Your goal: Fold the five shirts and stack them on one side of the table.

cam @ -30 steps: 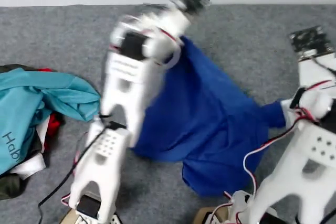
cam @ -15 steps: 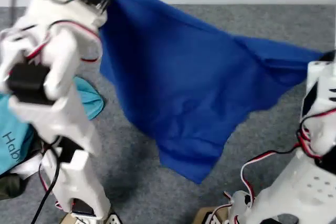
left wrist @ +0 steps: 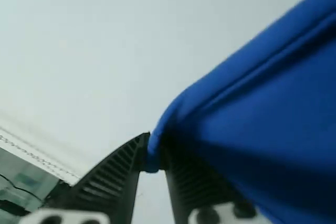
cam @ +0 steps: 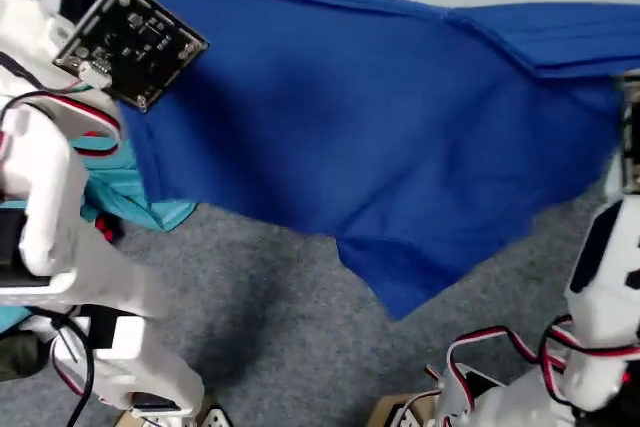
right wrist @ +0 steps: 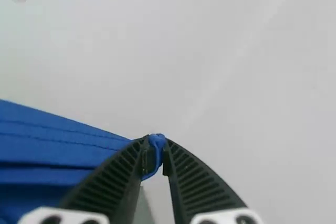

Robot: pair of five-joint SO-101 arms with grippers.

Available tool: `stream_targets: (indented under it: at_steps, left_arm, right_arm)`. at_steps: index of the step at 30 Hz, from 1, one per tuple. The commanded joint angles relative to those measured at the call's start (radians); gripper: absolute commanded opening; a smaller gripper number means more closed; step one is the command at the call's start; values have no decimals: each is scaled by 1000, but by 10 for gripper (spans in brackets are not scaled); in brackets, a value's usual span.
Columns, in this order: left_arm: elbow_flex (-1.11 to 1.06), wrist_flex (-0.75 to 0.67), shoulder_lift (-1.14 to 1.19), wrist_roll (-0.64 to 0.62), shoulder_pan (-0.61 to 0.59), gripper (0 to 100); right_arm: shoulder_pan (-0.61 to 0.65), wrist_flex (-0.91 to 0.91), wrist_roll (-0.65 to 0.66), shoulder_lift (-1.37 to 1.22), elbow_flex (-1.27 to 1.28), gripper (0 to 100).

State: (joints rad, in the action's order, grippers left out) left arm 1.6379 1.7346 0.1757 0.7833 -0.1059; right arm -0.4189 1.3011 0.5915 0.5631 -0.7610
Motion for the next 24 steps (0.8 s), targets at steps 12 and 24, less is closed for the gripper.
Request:
stream_targets:
  at_steps: [12,24]
  left_arm:
    - [28,21,-147,64,-61,4]
    - [-22,21,-307,66,-61,4]
  right_arm:
    - [54,-122,298,4,-215,10]
    - [51,-21,529,-7,-374,10]
